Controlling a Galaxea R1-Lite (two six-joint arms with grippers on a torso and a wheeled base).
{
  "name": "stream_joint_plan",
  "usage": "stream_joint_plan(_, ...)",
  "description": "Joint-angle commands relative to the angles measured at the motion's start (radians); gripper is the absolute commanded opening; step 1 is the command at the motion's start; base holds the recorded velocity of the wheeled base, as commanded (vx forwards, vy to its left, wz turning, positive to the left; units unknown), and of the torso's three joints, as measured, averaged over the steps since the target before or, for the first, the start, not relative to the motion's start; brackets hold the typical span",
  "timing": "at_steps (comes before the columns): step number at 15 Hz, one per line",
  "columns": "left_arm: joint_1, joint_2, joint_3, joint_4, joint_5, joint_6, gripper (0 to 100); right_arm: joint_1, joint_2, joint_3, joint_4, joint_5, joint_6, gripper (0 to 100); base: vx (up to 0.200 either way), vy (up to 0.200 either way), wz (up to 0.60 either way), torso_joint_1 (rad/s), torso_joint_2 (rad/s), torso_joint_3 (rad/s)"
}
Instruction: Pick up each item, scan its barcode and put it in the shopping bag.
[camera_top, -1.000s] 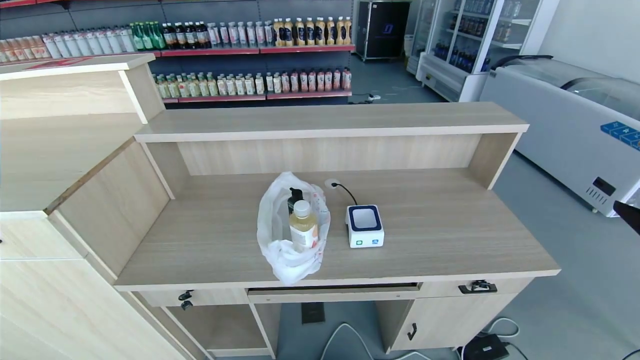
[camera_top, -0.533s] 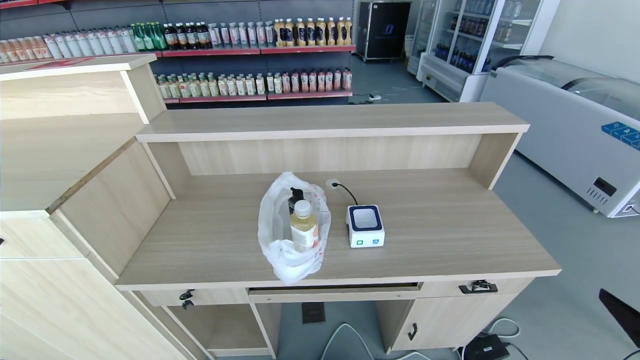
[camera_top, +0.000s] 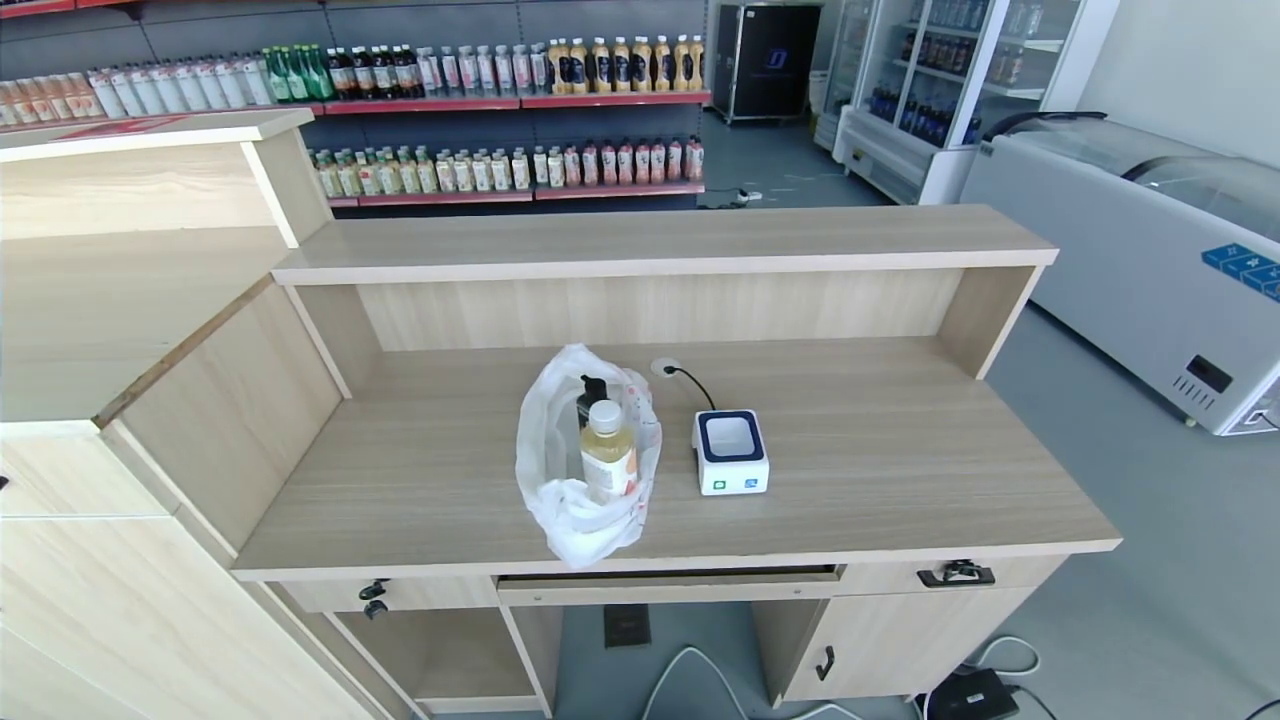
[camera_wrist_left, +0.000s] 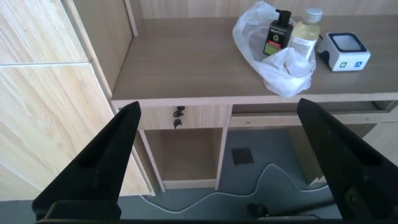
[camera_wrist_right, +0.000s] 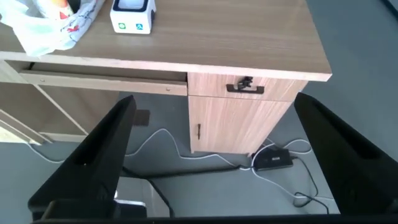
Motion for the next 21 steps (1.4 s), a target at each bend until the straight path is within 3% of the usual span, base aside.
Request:
stream_joint_plan(1,0.000,0.000,0.000,0.000,0.000,0.000,100,0.020,-0.130,0.001,0.017,-0.003,-0.012,100,0.000,0.000,0.00,0.000,0.00,0.000)
stream_joint_plan(11,0.000,0.000,0.000,0.000,0.000,0.000,100,0.071,-0.208,0.001,0.015,-0.048,0.145,100,0.000,0.000,0.00,0.000,0.00,0.000)
stream_joint_plan(21,0.000,0.000,0.000,0.000,0.000,0.000,100,0.071,-0.208,0.001,0.017,-0.046,0.135,100,0.000,0.000,0.00,0.000,0.00,0.000)
